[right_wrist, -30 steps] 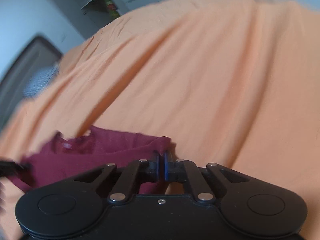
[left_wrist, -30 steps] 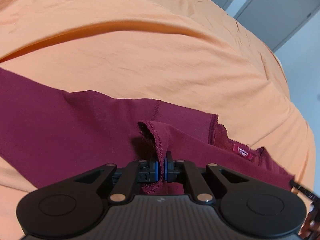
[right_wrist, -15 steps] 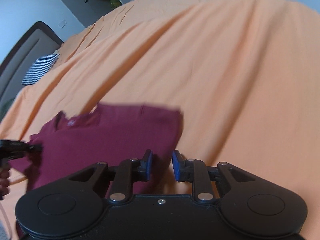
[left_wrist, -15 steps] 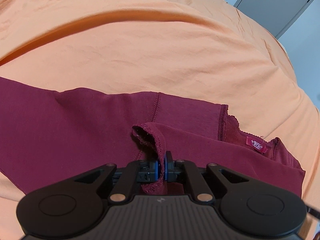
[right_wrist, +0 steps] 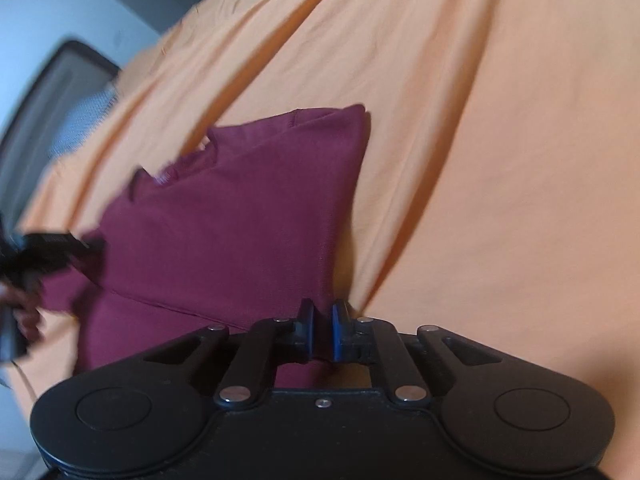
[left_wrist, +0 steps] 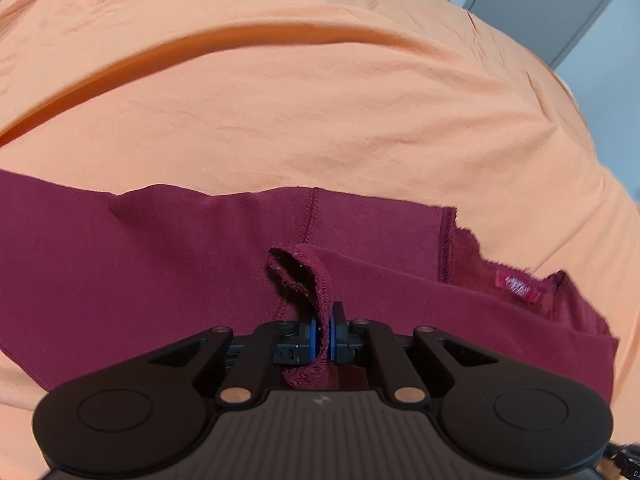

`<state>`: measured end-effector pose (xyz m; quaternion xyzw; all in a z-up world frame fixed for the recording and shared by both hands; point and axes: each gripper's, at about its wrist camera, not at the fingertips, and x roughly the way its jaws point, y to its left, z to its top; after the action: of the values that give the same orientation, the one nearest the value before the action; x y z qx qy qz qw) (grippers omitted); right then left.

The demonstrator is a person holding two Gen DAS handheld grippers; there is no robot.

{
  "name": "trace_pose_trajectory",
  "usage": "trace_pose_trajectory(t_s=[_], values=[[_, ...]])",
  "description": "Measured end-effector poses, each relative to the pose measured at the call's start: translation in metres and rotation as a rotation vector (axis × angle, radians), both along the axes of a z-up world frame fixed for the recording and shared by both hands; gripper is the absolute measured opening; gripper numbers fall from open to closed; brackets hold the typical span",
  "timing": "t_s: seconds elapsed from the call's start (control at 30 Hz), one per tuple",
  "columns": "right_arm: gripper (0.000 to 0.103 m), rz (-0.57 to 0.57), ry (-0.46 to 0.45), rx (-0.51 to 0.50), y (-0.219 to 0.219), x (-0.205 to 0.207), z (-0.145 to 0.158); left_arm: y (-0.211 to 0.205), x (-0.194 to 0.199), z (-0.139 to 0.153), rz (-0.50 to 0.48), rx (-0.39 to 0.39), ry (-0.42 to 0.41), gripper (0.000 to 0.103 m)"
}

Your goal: Fold small clothes

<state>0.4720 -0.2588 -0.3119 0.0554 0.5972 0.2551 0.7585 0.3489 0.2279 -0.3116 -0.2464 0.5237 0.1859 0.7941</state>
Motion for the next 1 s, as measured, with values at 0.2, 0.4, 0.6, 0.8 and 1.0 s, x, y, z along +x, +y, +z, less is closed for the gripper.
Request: trace_pose_trajectory(t_s=[0.2,0.4,0.6,0.8,1.0], values=[[0.022,0.126,-0.168,-0.200,0.010,-0.015,0.018,-0.013,0.002,0.006,-0.069,0.080,0.018,0.010],[0.022,0.112,-0.236,-0.186,0.000,-0.021,0.039,-0.009,-0.005,0.017,-0.033,0.107,0.014,0.021],[0.032,0.120,-0.264,-0.145,0.010,-0.021,0.057,0.004,-0.019,0.028,0.052,0.086,0.000,0.035],[0.041,0.176,-0.352,-0.150,0.026,-0.031,0.082,-0.009,-0.048,0.054,0.066,0.054,-0.029,0.047],[0.052,0.229,-0.385,-0.058,0.042,-0.046,0.116,-0.025,-0.109,0.098,0.119,0.067,-0.062,0.067]])
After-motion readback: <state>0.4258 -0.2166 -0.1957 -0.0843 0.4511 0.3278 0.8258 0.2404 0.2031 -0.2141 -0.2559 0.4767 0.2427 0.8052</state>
